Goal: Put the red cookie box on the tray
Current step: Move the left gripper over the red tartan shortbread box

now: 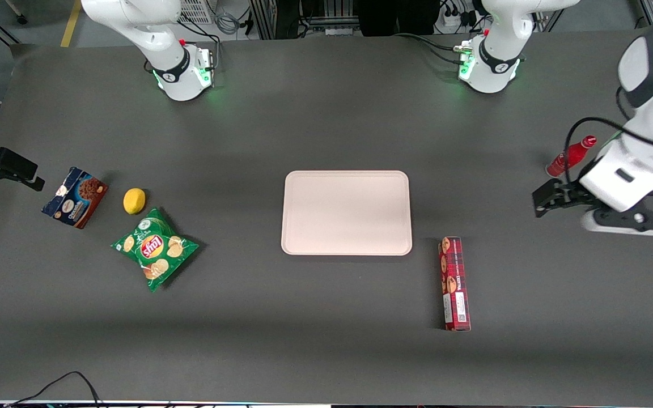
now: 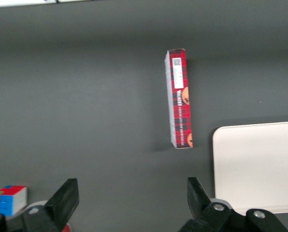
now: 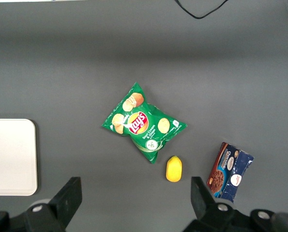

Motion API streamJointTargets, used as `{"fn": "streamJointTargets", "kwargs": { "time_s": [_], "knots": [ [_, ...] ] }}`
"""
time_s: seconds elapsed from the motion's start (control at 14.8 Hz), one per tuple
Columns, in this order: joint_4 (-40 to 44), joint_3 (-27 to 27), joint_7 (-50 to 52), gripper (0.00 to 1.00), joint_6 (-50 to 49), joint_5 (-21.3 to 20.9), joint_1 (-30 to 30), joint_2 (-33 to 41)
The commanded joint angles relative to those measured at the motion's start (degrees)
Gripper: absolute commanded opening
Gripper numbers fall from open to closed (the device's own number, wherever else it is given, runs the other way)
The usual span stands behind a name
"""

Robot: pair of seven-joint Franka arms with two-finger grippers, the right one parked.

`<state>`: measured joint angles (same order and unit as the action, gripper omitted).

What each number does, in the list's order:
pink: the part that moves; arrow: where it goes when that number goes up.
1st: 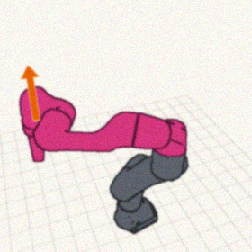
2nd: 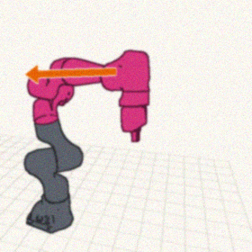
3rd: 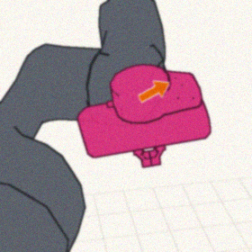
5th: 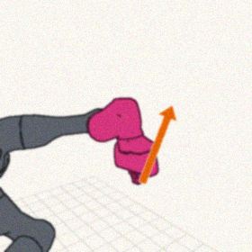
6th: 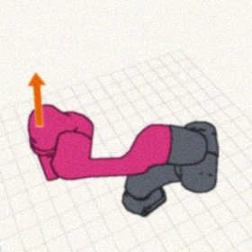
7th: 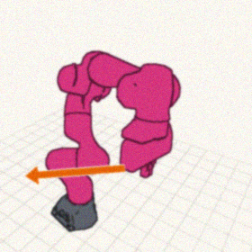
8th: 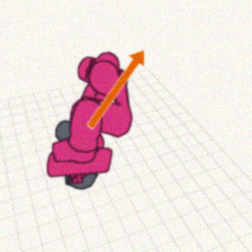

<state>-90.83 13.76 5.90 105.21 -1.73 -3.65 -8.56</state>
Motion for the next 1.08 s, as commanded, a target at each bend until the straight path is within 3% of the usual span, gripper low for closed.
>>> {"fn": "streamJointTargets", "kwargs": {
  "time_s": [0.0,0.74,1.01],
  "knots": [
    [2.5,2.4,5.5,1.0,-0.2,0.3,0.0,-4.5],
    [2.4,5.7,8.0,1.0,10.5,-2.0,0.7,-18.1],
    [2.3,7.8,13.3,1.0,15.4,-8.1,1.6,-23.5]
  ]
}}
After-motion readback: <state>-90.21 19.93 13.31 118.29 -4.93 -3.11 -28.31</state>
